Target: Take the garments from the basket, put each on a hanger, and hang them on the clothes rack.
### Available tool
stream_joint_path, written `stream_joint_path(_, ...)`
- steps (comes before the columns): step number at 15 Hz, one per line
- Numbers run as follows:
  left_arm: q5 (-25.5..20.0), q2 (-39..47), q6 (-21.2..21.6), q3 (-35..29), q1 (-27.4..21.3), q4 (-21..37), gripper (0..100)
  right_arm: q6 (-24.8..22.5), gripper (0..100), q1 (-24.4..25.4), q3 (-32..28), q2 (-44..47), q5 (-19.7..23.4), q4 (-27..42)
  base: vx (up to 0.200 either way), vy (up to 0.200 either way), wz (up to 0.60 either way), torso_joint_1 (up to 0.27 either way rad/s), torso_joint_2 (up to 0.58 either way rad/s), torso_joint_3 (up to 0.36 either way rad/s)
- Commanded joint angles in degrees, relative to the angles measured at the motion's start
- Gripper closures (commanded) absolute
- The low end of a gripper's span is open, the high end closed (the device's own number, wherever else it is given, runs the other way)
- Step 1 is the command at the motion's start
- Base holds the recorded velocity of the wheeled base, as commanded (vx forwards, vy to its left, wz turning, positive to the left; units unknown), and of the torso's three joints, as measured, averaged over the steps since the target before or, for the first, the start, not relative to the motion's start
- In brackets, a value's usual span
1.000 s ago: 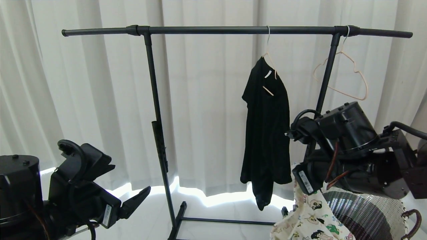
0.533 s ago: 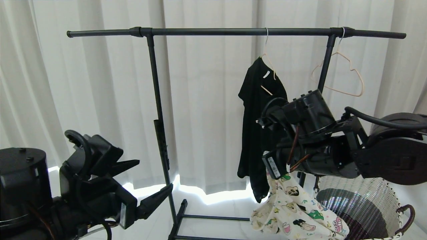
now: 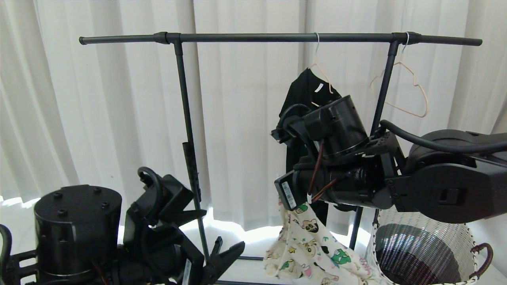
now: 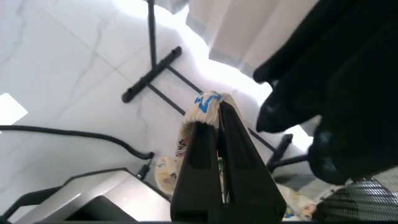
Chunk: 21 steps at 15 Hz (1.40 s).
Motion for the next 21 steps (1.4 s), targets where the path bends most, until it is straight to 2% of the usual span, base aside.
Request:
stream_joint_path(1,0.0,0.8,0.0,1.5,-1.0,-0.1,0,0.1,100,0.9,-0.9,0.2,0.8,-0.4,0.0,0.0,0.0,0.0,0.0,0.0)
stream_joint_path(4,0.1,0.9,-1.8,3.3,-0.6,-0.1,0,-0.1,100,2.3,-3.3,0.7,2.2,-1.1,0.0,0.0,0.0,0.0,0.0,0.0)
stream_joint_path(6,0.5,1.1,-2.9,7.8,0.0,-0.1,0,-0.1,100,3.7,-4.8,0.9,2.6,-0.9,0.0,0.0,0.0,0.0,0.0,0.0)
stream_joint_path(9,5.3,1.6,-3.8,13.5,3.2,-0.1,0,-0.2,100,5.3,-5.7,1.0,2.7,-0.8,0.0,0.0,0.0,0.0,0.0,0.0)
stream_joint_path(12,5.5,1.7,-4.9,13.3,8.3,-0.1,0,-0.2,100,6.2,-6.7,1.0,2.8,-0.6,0.0,0.0,0.0,0.0,0.0,0.0)
stream_joint_path(19,5.5,2.9,-5.1,13.5,8.6,-0.1,0,-0.4,100,6.6,-8.9,0.6,2.8,-0.6,0.0,0.0,0.0,0.0,0.0,0.0)
stream_joint_path(21,3.9,-0.4,-5.1,13.2,6.2,-0.2,0,-0.4,100,5.5,-8.5,1.0,2.4,-0.6,0.0,0.0,0.0,0.0,0.0,0.0)
